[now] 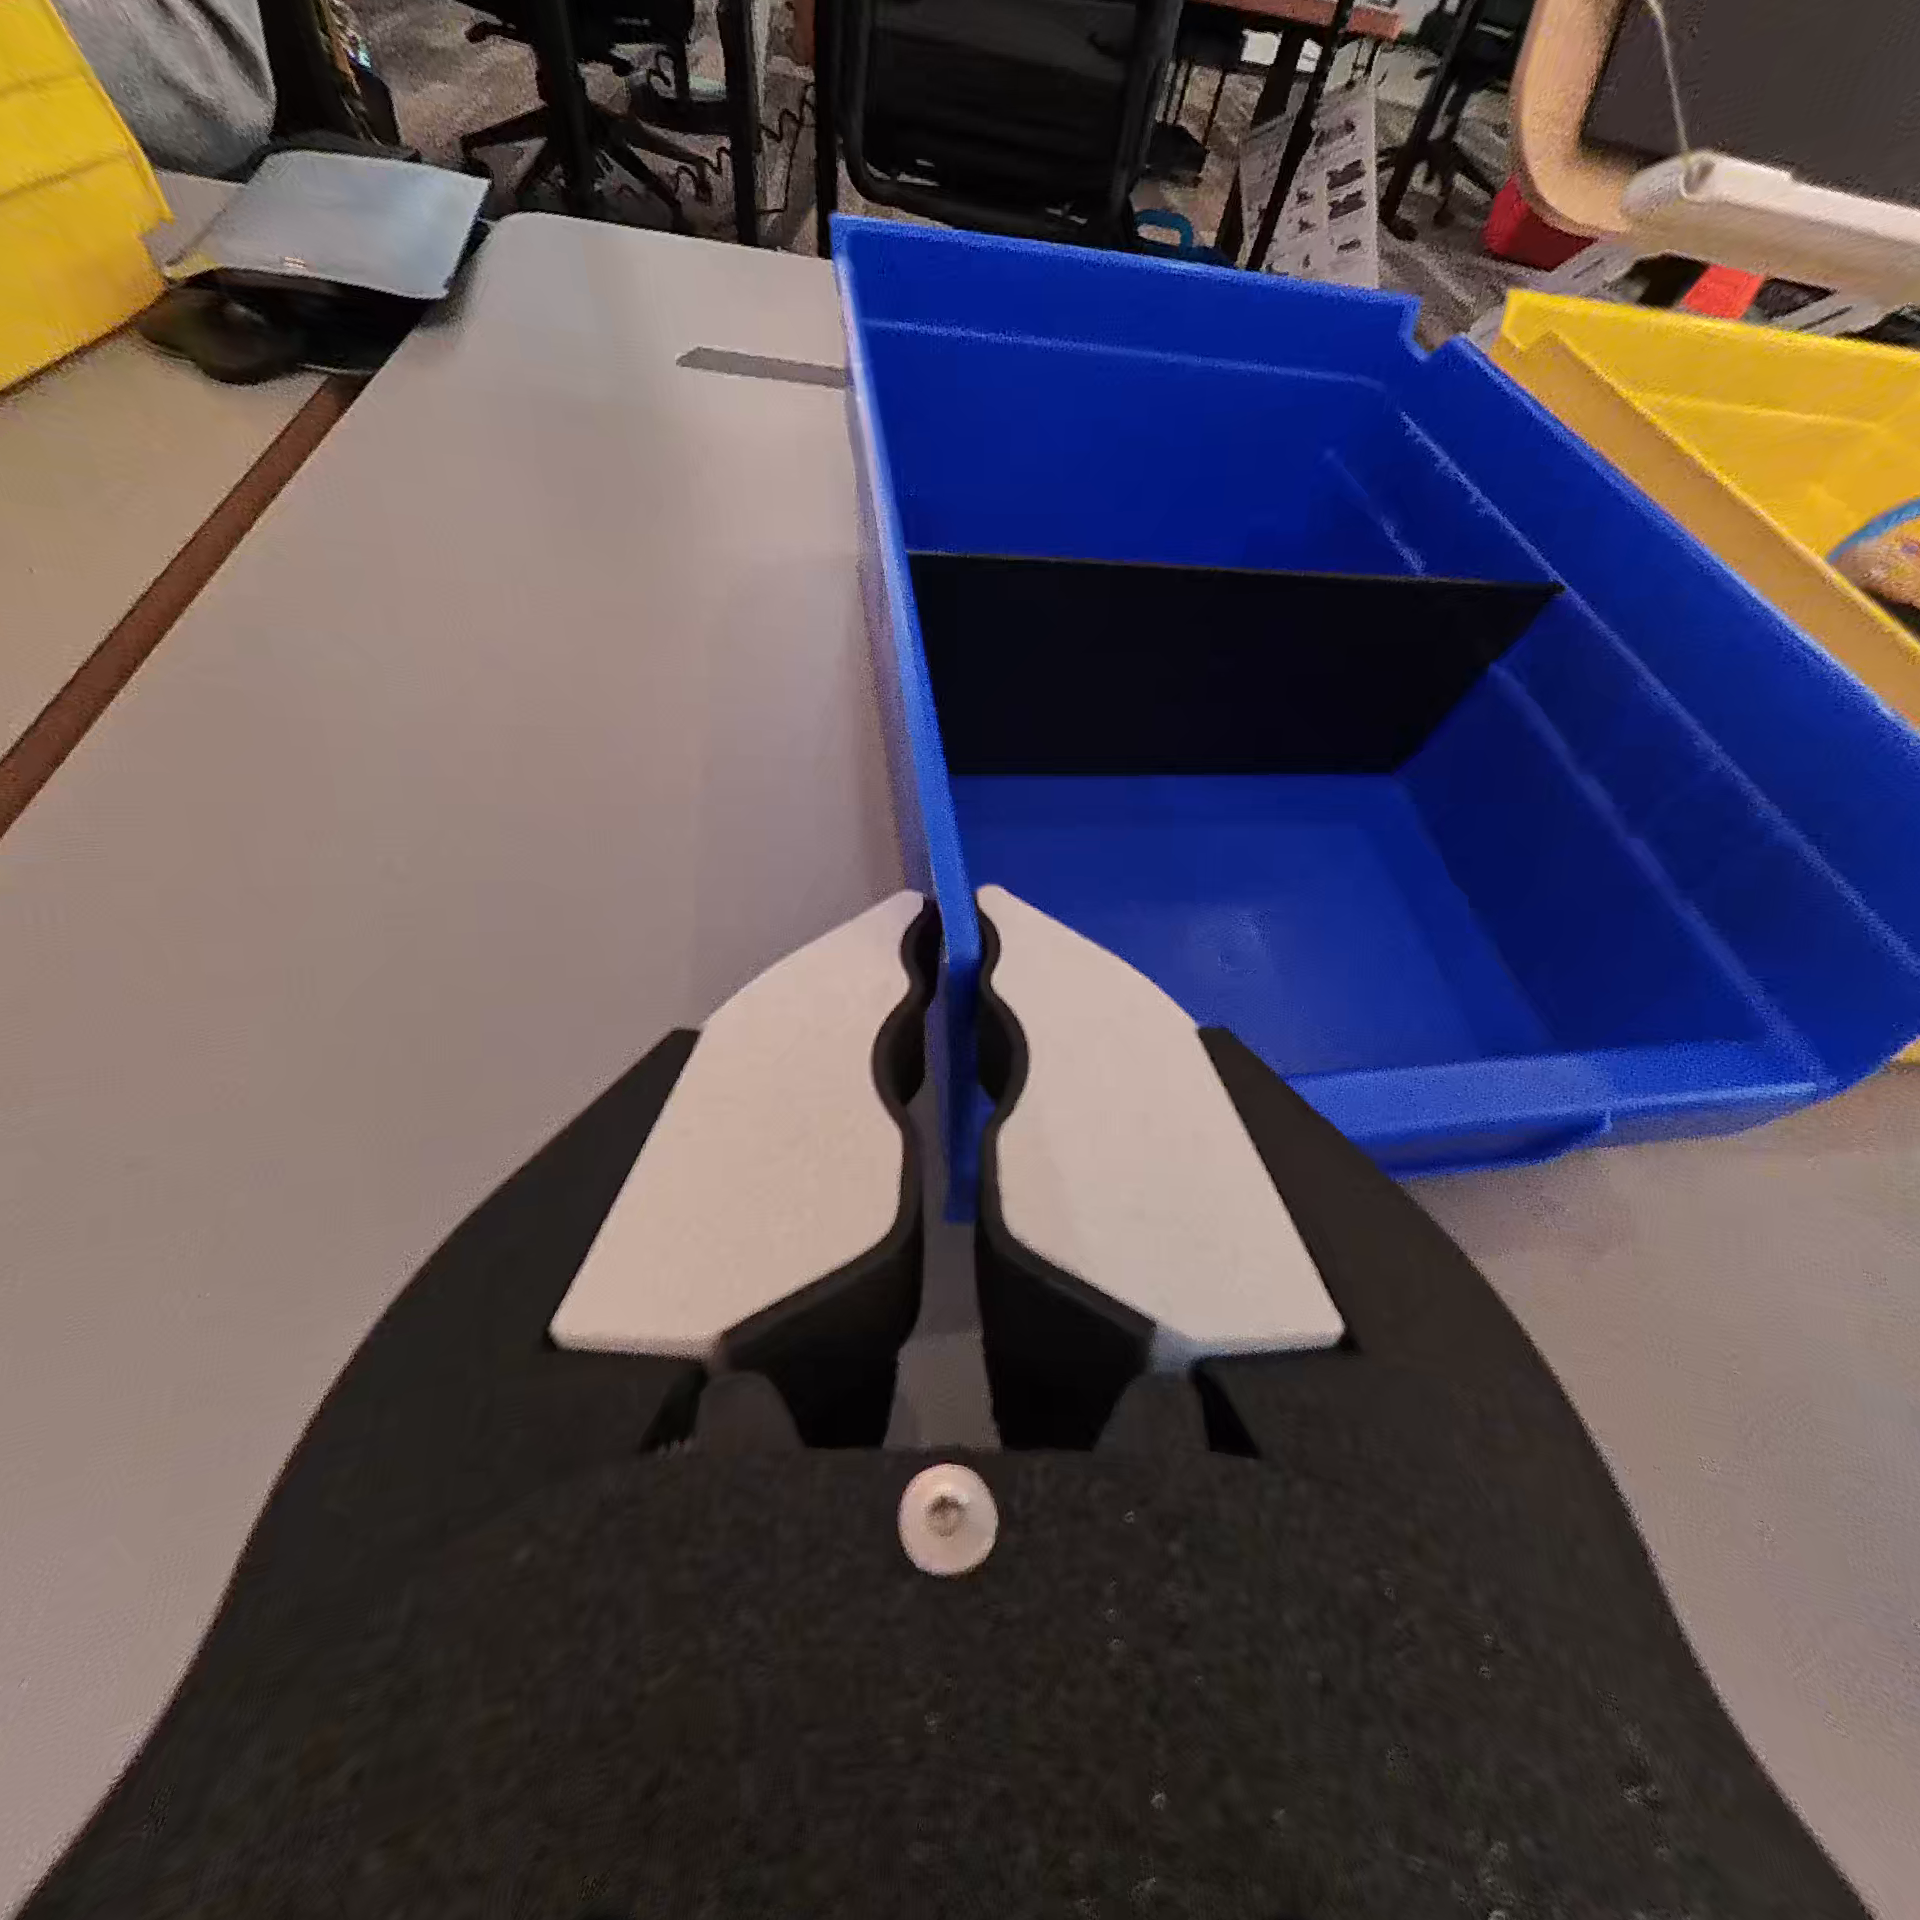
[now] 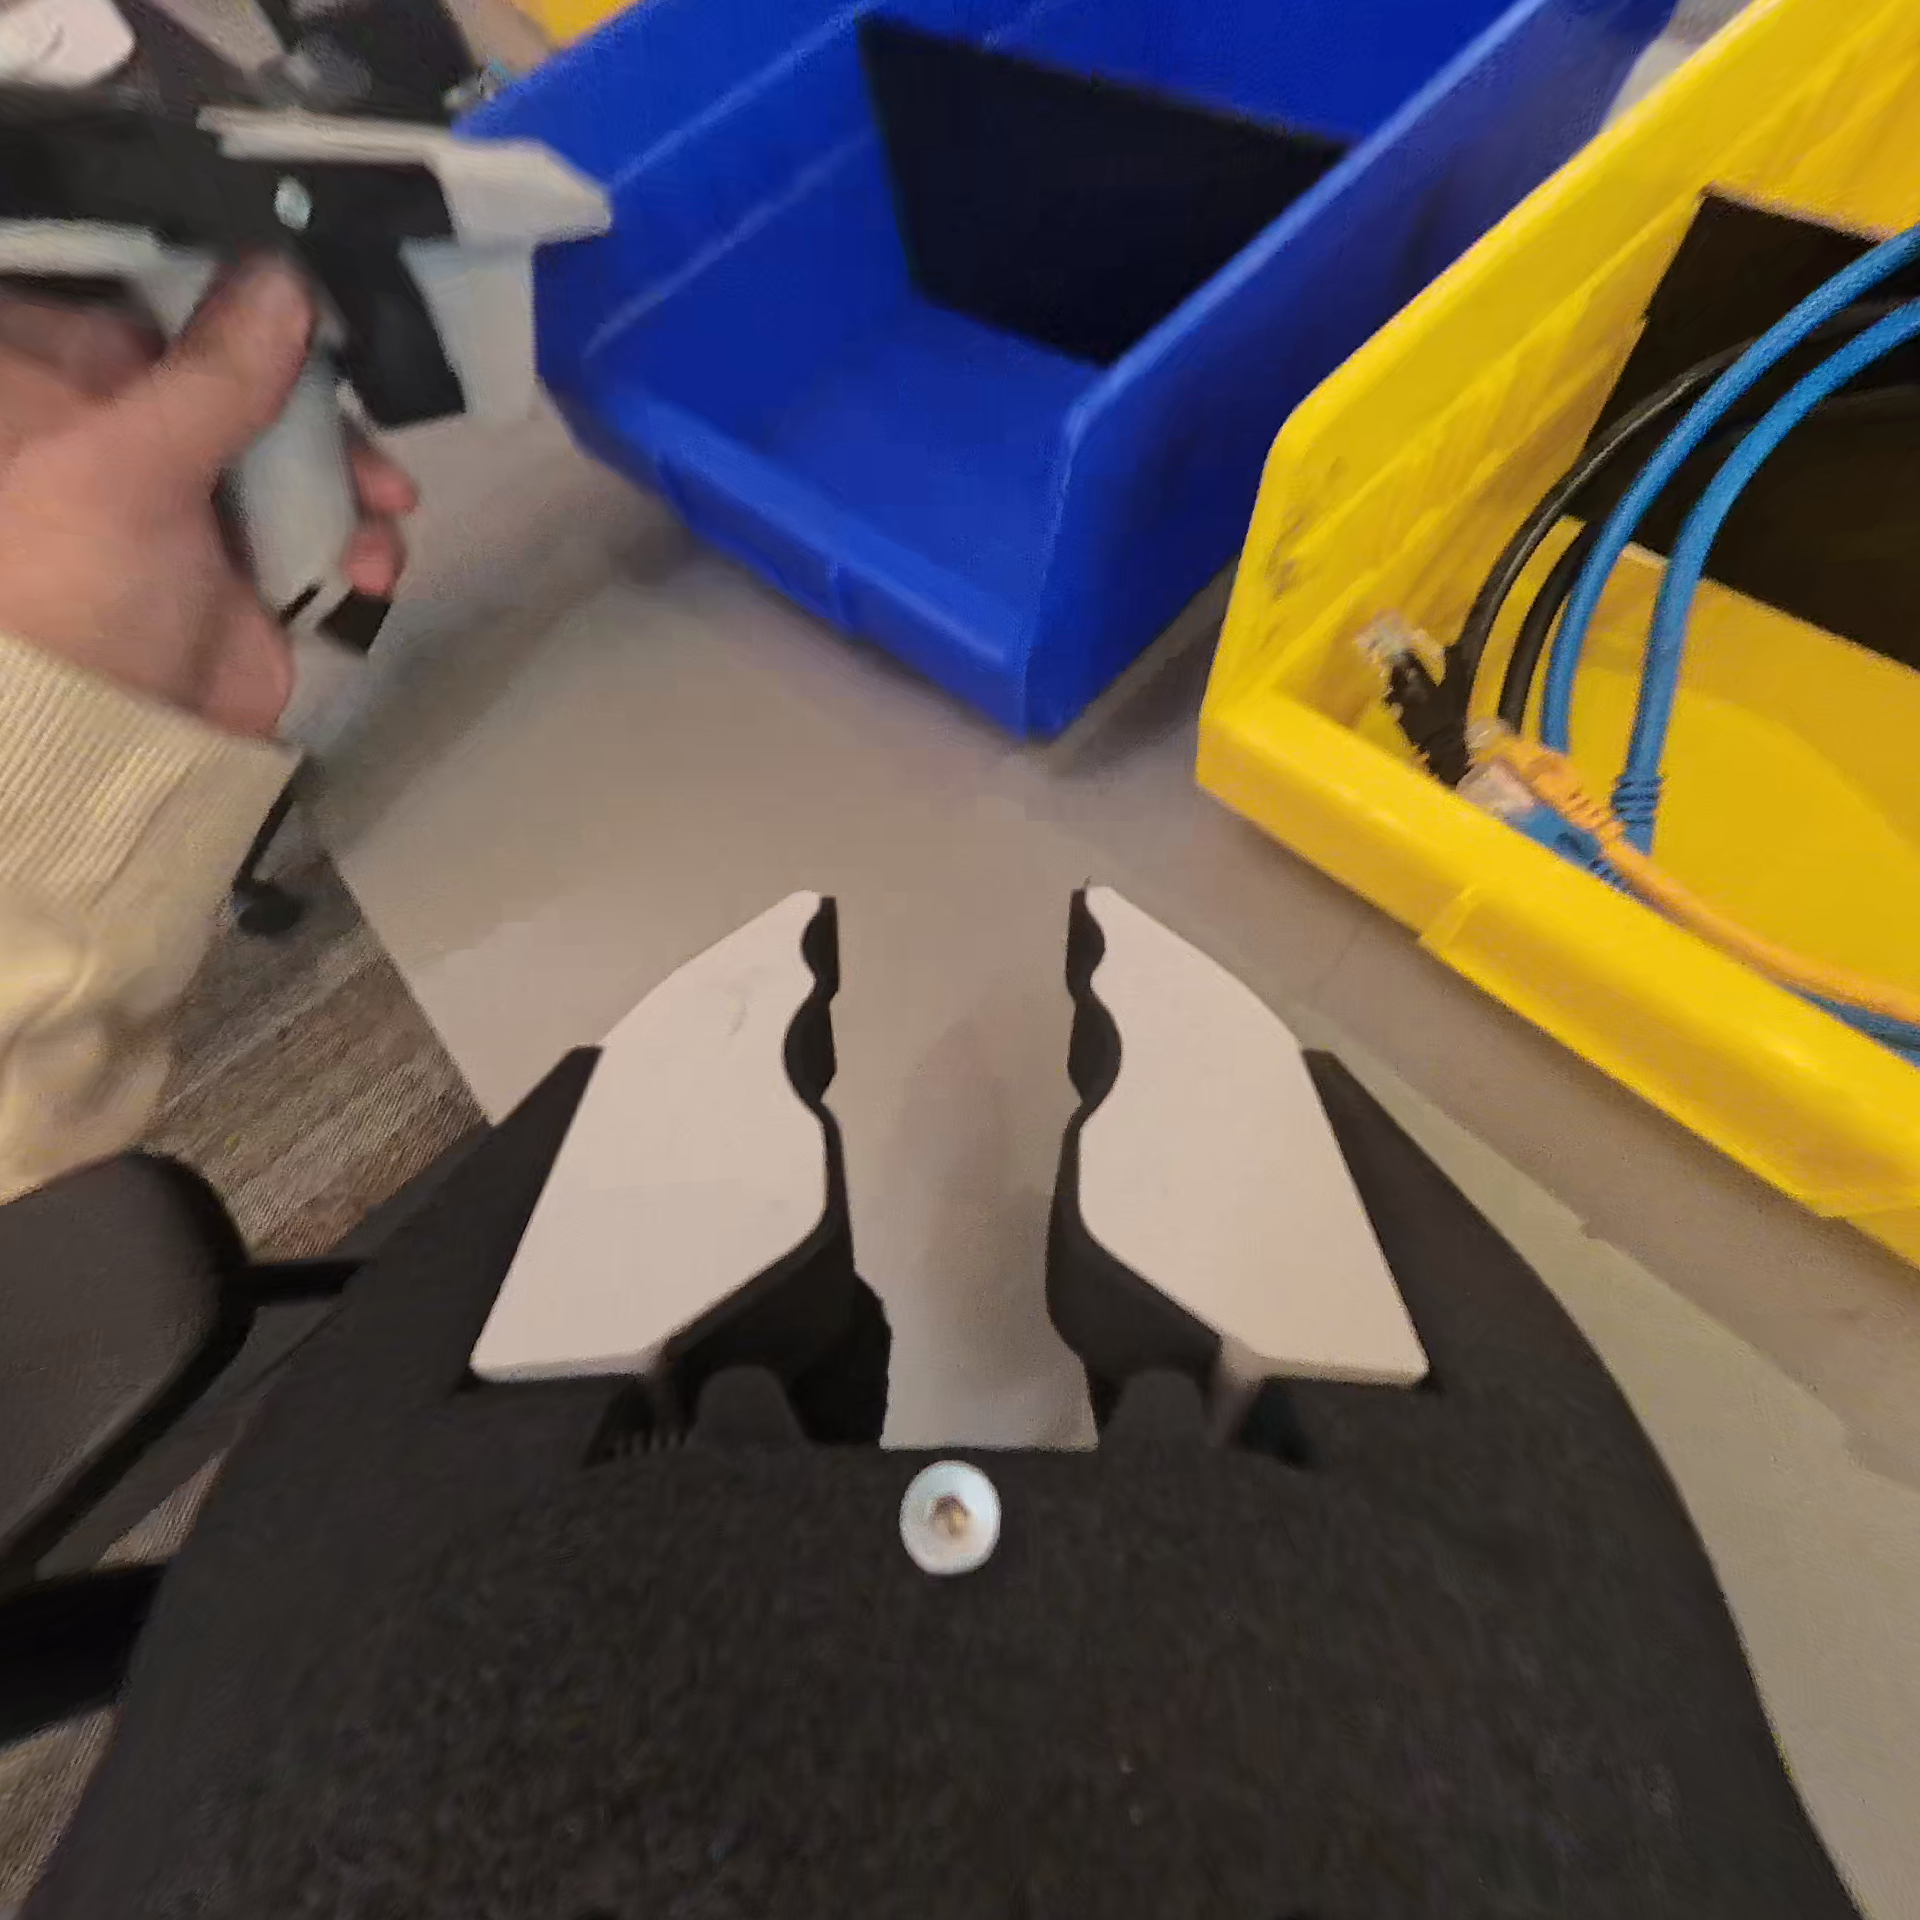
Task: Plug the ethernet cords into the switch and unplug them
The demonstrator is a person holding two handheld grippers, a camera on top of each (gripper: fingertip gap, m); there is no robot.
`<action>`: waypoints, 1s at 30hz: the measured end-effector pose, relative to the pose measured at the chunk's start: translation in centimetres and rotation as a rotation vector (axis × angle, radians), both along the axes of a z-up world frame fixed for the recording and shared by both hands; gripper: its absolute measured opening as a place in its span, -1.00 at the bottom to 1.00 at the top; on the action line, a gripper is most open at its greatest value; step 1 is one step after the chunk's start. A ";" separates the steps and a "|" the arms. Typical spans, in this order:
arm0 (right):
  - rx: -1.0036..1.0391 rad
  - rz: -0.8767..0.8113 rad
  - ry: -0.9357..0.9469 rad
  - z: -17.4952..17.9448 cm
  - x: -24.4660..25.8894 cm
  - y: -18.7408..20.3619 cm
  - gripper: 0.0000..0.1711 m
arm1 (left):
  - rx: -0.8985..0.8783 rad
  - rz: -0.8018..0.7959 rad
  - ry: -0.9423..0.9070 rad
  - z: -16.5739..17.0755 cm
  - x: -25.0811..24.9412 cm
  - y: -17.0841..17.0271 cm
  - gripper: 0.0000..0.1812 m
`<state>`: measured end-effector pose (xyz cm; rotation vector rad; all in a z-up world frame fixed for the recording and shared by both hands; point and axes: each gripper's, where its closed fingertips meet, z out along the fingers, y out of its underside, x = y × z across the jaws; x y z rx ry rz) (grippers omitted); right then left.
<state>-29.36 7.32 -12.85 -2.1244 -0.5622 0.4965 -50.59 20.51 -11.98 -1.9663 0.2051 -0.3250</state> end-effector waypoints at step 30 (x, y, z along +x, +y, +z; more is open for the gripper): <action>0.229 -0.308 -0.003 11.8 1.4 4.0 -0.95 | 0.285 0.170 0.209 15.2 3.9 -12.3 -0.95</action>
